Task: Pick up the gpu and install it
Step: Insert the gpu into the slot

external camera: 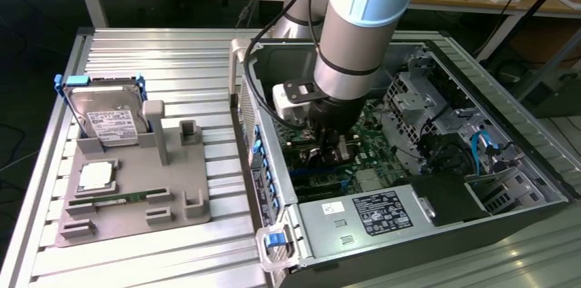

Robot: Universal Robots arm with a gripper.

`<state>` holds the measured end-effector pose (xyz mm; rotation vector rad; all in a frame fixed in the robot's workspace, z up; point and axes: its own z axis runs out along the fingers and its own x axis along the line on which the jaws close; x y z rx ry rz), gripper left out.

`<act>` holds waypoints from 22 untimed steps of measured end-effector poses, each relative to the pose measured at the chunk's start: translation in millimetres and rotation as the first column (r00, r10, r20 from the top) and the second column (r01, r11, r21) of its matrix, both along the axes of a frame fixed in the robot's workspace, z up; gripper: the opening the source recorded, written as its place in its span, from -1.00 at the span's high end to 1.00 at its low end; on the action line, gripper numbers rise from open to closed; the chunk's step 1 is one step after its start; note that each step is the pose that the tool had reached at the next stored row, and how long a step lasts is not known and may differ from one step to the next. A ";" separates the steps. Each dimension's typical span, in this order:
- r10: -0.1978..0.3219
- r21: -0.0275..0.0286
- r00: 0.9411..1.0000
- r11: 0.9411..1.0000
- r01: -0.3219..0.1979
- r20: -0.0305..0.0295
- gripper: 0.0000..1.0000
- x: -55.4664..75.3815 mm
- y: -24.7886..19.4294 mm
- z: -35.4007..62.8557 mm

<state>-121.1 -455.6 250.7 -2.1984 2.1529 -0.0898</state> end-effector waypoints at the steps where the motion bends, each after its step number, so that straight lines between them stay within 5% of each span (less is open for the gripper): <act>1: 0.000 0.000 1.000 1.000 0.000 0.000 0.46 0.0 0.0 -0.3; 22: 0.000 -0.001 1.000 1.000 0.000 0.000 0.46 -0.3 -0.1 -6.1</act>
